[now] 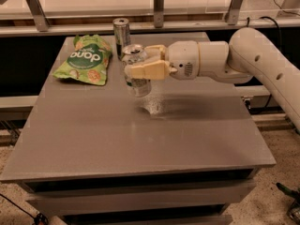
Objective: Place 7up can upright
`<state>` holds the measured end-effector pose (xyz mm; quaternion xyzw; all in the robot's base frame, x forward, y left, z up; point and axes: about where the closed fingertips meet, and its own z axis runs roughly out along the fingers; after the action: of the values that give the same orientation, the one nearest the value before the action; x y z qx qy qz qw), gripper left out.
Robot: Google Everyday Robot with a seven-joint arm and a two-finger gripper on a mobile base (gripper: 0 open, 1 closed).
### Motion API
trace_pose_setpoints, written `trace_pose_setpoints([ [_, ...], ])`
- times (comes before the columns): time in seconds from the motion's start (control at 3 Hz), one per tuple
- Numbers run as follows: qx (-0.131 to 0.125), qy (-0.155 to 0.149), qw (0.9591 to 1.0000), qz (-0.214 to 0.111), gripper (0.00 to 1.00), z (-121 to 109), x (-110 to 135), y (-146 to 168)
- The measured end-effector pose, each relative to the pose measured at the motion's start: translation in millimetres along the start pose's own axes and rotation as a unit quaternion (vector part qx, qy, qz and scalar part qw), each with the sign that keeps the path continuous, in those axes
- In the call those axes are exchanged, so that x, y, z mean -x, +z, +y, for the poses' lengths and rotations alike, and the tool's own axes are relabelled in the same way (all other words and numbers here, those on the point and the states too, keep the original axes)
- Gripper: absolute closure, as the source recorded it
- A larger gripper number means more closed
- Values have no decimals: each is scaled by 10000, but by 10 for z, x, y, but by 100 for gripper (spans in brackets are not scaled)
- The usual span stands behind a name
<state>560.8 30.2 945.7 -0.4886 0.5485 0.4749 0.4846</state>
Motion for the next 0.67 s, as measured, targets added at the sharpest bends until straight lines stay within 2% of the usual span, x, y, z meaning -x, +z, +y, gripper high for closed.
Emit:
trace_pose_setpoints([
  [0.33, 82, 10, 9999, -130, 100, 34, 47, 40],
  [0.67, 86, -117, 9999, 41, 100, 22, -56, -6],
])
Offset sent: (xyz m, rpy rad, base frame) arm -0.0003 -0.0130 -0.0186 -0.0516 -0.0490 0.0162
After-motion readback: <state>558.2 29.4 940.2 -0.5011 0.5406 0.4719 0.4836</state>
